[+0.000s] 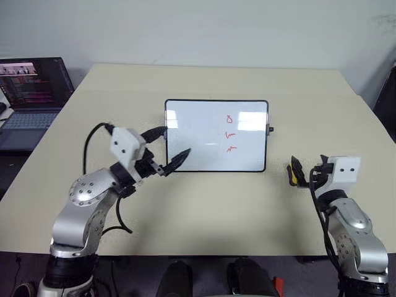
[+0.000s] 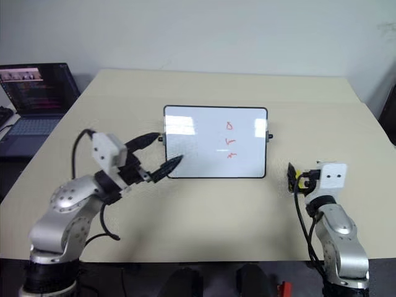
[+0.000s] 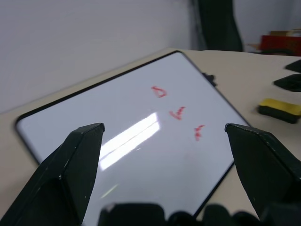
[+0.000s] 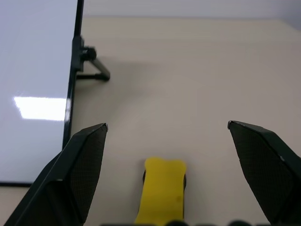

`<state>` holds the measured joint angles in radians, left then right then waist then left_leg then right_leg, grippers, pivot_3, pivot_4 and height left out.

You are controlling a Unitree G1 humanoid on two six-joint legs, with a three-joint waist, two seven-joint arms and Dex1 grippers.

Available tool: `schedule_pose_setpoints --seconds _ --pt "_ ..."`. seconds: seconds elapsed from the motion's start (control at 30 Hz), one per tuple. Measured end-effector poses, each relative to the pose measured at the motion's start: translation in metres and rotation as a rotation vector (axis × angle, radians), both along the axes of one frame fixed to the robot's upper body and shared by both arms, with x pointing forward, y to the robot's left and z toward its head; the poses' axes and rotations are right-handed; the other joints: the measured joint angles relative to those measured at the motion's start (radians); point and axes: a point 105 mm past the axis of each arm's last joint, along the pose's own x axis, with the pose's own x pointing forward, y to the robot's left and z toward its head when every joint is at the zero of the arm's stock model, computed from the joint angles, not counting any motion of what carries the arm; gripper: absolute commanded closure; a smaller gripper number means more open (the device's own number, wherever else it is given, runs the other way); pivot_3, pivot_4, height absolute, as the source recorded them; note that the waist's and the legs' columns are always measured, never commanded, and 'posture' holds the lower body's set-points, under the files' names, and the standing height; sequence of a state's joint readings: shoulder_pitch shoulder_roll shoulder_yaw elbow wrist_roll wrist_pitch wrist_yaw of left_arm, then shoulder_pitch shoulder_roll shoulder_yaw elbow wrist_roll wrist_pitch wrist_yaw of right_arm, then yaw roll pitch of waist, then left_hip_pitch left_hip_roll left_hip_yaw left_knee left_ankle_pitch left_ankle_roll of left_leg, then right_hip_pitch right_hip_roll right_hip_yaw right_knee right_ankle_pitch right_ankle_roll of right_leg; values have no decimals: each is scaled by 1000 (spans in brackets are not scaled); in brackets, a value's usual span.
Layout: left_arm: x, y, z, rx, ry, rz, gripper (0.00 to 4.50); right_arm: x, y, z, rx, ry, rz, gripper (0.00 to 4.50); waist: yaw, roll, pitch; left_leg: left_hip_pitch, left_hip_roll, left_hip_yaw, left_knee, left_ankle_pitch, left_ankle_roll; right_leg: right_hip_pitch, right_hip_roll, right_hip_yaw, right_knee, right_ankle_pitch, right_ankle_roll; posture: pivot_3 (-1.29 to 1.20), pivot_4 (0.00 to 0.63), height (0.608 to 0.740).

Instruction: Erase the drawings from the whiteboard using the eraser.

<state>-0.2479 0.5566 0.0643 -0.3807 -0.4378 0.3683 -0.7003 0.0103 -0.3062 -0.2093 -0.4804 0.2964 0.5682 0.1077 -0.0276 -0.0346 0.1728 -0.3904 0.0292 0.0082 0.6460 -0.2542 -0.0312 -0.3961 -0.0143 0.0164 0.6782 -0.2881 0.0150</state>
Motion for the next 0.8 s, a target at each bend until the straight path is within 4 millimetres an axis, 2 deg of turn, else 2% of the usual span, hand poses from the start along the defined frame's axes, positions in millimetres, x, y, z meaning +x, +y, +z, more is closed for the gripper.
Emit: schedule_pose_setpoints --seconds 0.17,0.4,0.8 --pt "-17 -28 -12 105 67 -249 0 -4 9 -5 30 123 9 29 -4 0 0 0 0 0 0 0 0 -1 1 0 0 0 0 0 150 740" --pt "-21 -25 -21 153 108 -316 0 3 16 -4 36 157 3 29 -2 0 0 -1 0 0 0 0 0 -1 1 0 0 -1 0 0 150 740" --pt "-24 -26 -20 173 94 -348 0 20 4 -20 34 213 -32 29 -2 0 0 -8 0 0 0 0 0 -9 1 0 1 2 -4 0 150 740"
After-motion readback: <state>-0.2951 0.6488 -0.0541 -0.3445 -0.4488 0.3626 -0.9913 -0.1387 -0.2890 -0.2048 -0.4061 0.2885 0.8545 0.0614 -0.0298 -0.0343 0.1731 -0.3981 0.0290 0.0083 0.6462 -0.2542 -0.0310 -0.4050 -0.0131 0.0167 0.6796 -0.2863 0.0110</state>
